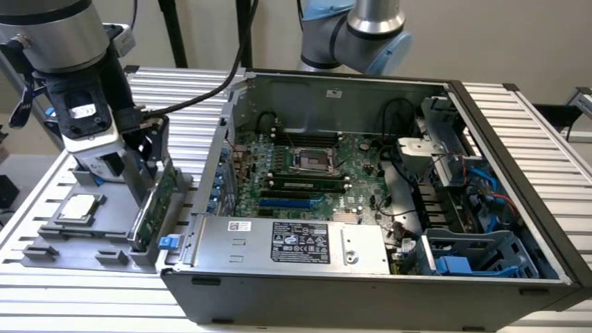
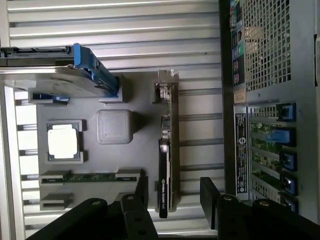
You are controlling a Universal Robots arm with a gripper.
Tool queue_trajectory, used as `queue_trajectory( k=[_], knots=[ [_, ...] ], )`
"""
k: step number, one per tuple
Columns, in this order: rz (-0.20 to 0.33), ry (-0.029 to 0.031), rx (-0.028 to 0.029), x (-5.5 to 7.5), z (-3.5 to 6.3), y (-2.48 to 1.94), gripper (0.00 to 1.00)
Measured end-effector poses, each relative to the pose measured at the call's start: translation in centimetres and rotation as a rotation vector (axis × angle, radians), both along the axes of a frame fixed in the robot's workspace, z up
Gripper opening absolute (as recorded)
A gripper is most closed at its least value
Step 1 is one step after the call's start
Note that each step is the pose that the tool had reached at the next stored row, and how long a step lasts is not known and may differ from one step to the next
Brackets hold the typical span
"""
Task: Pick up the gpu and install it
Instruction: 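Pick up the gpu and move the gpu toward the slot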
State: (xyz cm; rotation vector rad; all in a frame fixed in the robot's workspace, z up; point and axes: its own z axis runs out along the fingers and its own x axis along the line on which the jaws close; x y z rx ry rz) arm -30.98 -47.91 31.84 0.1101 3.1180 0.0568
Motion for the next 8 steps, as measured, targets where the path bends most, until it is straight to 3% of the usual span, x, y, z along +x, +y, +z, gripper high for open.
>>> queue_trajectory(
  k=[8],
  knots=[
    [-0.001,0.0,0.0,0.1,-1.44,-0.05,0.54]
  ],
)
